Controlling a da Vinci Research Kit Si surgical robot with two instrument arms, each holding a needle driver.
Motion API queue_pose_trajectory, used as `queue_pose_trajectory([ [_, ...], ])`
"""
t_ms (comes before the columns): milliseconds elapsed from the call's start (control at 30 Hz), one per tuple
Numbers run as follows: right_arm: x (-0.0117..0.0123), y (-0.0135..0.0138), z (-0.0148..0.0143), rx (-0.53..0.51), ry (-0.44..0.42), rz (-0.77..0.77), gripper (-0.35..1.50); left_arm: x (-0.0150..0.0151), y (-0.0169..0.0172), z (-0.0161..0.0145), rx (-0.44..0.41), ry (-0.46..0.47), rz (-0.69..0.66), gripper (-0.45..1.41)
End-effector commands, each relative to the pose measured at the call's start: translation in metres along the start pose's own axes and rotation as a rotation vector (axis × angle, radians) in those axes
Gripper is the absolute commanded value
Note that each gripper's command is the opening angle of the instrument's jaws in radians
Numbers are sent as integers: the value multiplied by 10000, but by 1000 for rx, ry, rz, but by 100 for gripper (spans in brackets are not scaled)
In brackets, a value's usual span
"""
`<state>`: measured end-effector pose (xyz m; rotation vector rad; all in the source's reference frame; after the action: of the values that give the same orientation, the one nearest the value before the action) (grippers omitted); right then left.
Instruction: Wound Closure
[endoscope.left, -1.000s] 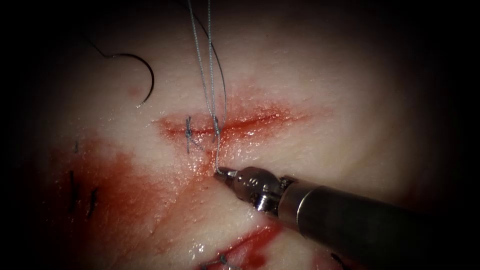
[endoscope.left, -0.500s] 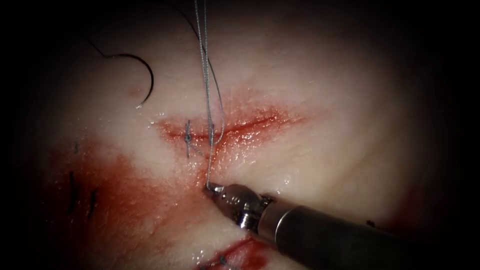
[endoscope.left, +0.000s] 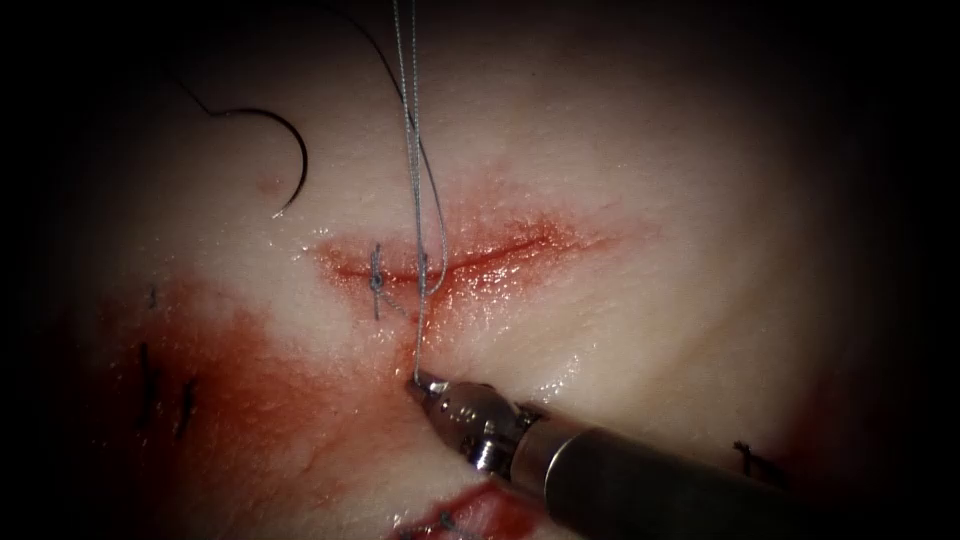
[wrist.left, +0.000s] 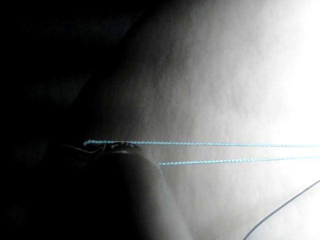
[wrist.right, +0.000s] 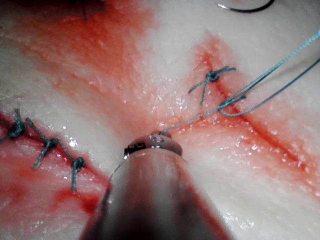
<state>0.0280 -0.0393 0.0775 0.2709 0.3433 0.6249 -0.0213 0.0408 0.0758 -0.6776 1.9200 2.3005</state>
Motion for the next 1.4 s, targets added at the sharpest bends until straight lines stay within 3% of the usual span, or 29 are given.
queue_pose_trajectory([
  [33, 4, -8, 6, 6, 0, -4, -35, 0, -3, 13, 7, 2, 0, -45],
  [533, -22, -29, -4, 59, -68, 30, -35, -3, -2, 17, 21, 18, -5, -45],
  [867, -20, -38, -7, 137, -76, 58, -35, -4, -3, 11, 21, 30, -16, -45],
  [967, -5, -30, -17, 130, 48, 66, -35, 3, -4, -1, -38, 60, -57, -45],
  [1400, 32, 5, -52, 109, 262, 119, -35, 70, -20, -115, -308, 185, -224, -45],
])
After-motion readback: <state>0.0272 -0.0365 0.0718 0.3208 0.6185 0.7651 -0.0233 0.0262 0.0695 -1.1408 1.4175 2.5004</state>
